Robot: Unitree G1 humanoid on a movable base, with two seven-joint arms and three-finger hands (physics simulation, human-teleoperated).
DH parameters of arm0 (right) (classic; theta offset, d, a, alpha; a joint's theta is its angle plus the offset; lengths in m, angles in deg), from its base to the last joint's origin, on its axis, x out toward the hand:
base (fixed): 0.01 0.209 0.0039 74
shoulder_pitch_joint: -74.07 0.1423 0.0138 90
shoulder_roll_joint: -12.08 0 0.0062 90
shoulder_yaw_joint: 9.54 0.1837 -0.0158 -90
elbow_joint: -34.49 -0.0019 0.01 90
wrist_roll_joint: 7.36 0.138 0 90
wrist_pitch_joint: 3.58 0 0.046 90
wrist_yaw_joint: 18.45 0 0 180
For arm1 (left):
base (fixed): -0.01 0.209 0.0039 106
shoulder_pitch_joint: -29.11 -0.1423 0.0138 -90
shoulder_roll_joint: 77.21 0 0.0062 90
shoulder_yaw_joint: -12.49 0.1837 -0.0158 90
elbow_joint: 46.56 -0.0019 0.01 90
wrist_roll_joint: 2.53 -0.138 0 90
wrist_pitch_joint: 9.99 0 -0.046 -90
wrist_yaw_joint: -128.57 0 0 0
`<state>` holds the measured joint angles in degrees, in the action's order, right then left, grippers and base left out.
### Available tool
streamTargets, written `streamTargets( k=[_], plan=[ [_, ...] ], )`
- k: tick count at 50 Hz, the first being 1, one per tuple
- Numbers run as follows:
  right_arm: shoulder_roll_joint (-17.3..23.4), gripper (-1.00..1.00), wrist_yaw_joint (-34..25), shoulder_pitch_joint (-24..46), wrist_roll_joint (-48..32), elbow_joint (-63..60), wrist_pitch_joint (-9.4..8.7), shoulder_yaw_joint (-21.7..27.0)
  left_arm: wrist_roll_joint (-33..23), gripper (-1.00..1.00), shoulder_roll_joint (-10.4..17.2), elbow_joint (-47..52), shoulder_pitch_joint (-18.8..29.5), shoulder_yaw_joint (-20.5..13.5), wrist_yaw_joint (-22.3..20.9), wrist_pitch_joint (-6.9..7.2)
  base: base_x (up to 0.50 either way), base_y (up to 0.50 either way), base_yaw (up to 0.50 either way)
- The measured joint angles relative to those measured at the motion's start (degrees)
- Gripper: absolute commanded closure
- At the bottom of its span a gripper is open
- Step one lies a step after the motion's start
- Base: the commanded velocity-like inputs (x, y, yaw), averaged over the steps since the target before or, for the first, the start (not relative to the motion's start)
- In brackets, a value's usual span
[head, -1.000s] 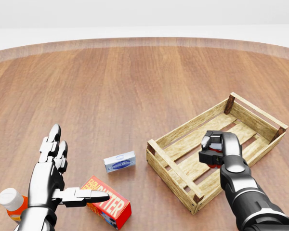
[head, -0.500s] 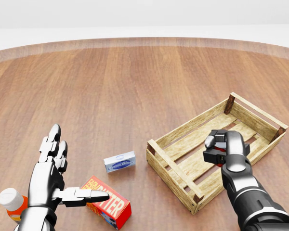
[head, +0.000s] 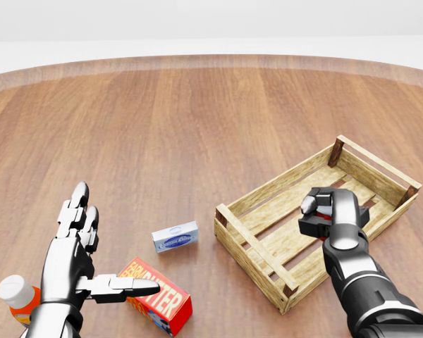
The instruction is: Pick up the tomato sauce, and put it in the wooden tray.
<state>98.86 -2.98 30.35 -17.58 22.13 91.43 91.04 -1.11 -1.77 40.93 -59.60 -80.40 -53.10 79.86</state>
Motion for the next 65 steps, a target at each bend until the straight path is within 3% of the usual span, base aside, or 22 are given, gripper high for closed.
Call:
streamTargets(
  k=[21,23,24,25,65],
  plan=[
    [0.1,1.00,0.8,0.0,0.2,0.0,0.00,0.3,-0.1,-1.00,0.0,-0.1,-0.1,0.1,-0.1,-0.22,0.00,0.00,0.00],
    [0.1,0.63,0.8,0.0,0.2,0.0,0.00,0.3,-0.1,-1.00,0.0,-0.2,0.0,0.1,-0.1,-0.24,0.00,0.00,0.00],
    [0.1,-0.50,0.7,0.0,0.2,-0.1,-0.01,0.4,-0.1,-1.00,0.0,-0.2,0.0,0.1,-0.1,-0.25,0.00,0.00,0.00],
    [0.0,-1.00,0.7,0.1,0.2,-0.2,-0.01,0.4,-0.1,-1.00,0.0,-0.2,0.0,0.1,-0.1,-0.26,0.00,0.00,0.00],
    [0.3,-1.00,-0.6,0.7,0.9,-1.2,-0.01,0.2,-0.1,-1.00,-0.1,-0.3,0.0,0.1,0.0,-0.29,0.00,0.00,0.00]
  ],
)
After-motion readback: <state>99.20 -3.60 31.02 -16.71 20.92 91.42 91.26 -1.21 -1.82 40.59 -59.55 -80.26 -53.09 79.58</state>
